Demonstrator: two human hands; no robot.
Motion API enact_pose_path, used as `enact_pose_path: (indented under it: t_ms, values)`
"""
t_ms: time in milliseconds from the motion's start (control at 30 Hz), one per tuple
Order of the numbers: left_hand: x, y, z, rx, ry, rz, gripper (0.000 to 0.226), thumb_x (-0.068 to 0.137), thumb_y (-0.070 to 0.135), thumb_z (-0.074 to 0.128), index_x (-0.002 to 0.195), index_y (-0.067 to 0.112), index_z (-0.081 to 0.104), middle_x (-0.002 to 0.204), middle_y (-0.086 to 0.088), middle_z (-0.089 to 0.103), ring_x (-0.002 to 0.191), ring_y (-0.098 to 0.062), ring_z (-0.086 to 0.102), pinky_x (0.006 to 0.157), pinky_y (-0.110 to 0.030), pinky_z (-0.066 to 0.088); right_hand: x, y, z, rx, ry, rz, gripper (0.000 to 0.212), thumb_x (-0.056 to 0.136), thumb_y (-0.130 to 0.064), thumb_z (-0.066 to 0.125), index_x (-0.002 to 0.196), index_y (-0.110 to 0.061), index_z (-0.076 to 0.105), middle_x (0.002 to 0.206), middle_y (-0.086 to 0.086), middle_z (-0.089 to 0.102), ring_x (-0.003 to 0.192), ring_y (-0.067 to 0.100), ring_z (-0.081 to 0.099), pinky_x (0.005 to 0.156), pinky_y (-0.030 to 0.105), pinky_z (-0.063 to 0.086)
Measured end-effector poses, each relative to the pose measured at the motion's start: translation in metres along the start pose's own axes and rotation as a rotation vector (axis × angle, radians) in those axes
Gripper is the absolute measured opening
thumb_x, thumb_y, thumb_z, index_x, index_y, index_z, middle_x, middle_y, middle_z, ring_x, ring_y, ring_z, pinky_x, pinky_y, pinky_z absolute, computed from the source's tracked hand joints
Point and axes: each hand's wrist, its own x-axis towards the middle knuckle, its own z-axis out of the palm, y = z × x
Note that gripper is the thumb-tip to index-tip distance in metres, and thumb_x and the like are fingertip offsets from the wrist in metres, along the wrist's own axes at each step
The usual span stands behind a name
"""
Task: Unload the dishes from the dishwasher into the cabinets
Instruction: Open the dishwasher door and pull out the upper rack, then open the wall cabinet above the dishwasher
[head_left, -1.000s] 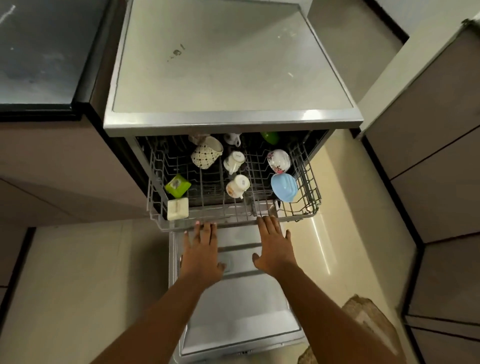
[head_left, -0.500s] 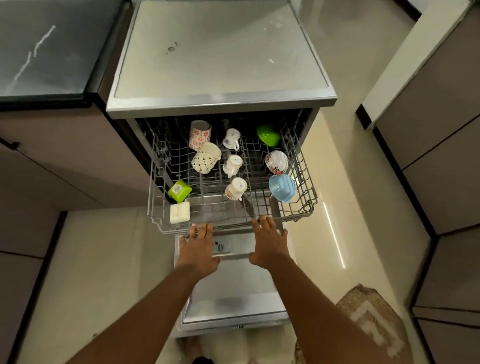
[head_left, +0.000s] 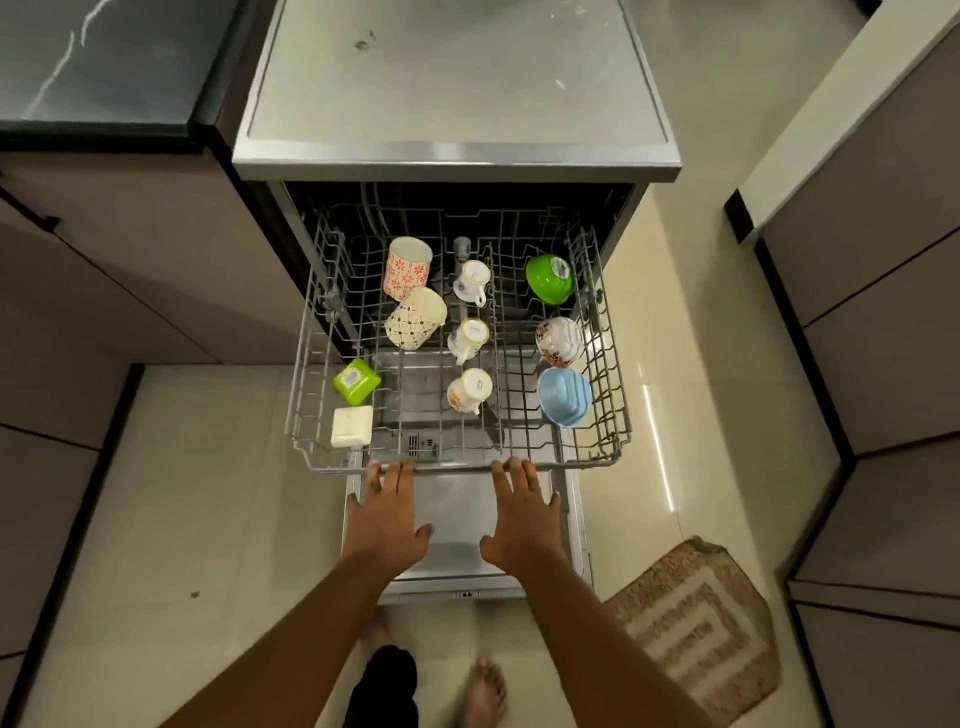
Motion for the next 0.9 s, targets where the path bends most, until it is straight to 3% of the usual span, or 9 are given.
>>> enact_pose_path:
  t_ms: [233,400,633,767,900]
  values:
    - [-0.026,-0.006,0.012,0.031,-0.029,0.011,0.09,0.082,0.055,0.059,0.152,0.018,0.015,0.161,-0.002,0.017,0.149,-0.029,0.011,0.109,-0.053,0.036,-0.025,-0.003,0.014,0.003,-0.039,0.015,0.107,0.082,-0.035,0.072,0.159,-0.021,-0.001,0.167,0.005,-0.005,0.154,0.027,-0.011,0.118,0.063,0.011]
    - [-0.048,-0.007,0.027,0.076,-0.072,0.025,0.095,0.084,0.056,0.055,0.155,0.017,0.007,0.164,-0.003,0.008,0.151,-0.03,0.004,0.108,-0.054,0.035,-0.047,-0.001,0.026,0.01,-0.04,0.04,0.105,0.083,-0.033,0.07,0.158,-0.021,-0.002,0.167,0.004,-0.008,0.153,0.026,-0.013,0.12,0.061,0.012]
    - [-0.046,-0.006,0.012,-0.002,-0.181,0.028,0.099,0.085,0.055,0.057,0.155,0.018,-0.001,0.164,0.0,-0.001,0.151,-0.027,-0.004,0.113,-0.063,0.024,-0.047,-0.003,0.019,-0.01,-0.074,0.044,0.11,0.081,-0.036,0.073,0.159,-0.021,-0.003,0.167,0.005,-0.008,0.153,0.026,-0.012,0.12,0.06,0.012]
    - [-0.048,-0.009,0.005,0.057,-0.246,0.066,0.1,0.087,0.056,0.056,0.156,0.017,-0.005,0.165,-0.003,-0.008,0.151,-0.028,-0.008,0.116,-0.063,0.01,-0.047,-0.006,0.008,-0.083,-0.123,0.026,0.11,0.082,-0.042,0.072,0.159,-0.017,-0.003,0.167,0.007,-0.007,0.154,0.028,-0.01,0.12,0.061,0.009]
    - [-0.05,0.003,-0.02,0.07,-0.217,0.105,0.081,0.094,0.051,0.048,0.156,0.017,0.007,0.164,-0.008,0.006,0.152,-0.026,0.0,0.119,-0.06,0.006,-0.058,-0.007,-0.007,-0.105,-0.075,0.039,0.094,0.09,-0.04,0.063,0.159,-0.016,0.004,0.166,0.013,0.001,0.154,0.031,0.0,0.122,0.055,0.014]
